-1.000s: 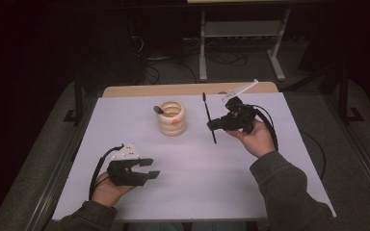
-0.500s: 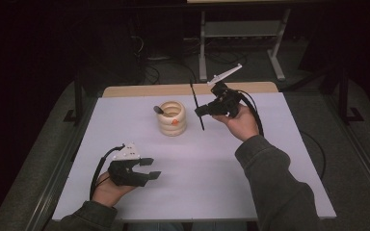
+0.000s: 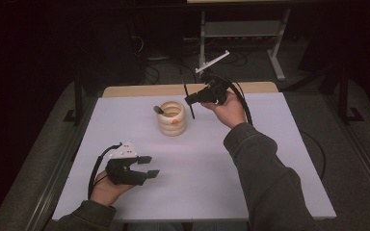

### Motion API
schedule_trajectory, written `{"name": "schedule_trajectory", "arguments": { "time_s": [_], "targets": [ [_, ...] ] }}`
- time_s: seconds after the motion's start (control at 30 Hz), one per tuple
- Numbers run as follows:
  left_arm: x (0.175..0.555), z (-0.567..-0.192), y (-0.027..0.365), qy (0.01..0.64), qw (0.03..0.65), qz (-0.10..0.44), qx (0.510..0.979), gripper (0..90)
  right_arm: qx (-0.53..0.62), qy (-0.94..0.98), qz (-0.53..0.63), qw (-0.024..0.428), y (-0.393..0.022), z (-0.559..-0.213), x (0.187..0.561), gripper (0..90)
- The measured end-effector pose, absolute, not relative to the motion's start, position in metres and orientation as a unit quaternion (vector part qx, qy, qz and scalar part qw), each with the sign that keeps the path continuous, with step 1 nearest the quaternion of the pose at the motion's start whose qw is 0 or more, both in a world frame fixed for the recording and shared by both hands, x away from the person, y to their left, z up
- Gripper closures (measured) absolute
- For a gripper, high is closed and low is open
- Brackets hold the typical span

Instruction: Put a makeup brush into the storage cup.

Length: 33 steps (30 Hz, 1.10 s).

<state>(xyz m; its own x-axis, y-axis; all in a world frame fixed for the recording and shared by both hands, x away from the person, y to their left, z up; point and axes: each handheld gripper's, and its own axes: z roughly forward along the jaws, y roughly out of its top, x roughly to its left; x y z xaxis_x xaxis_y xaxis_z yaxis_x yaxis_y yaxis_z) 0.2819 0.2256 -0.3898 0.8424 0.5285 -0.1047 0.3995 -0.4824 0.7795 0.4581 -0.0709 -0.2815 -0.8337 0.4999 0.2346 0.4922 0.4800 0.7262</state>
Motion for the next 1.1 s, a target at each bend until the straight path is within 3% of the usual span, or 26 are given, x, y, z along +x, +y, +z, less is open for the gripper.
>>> {"name": "schedule_trajectory", "arguments": {
  "time_s": [0.53, 1.1],
  "targets": [
    [0.282, -0.39, 0.226, 0.271, 0.438, 0.074, 0.854, 40.1, 0.302, 0.863, 0.405, 0.012, -0.041, -0.267, 0.485, 84.8],
    [0.281, -0.389, 0.226, 0.273, 0.44, 0.071, 0.853, 39.9, 0.314, 0.862, 0.398, 0.018, -0.011, -0.286, 0.507, 84.7]
  ]
}}
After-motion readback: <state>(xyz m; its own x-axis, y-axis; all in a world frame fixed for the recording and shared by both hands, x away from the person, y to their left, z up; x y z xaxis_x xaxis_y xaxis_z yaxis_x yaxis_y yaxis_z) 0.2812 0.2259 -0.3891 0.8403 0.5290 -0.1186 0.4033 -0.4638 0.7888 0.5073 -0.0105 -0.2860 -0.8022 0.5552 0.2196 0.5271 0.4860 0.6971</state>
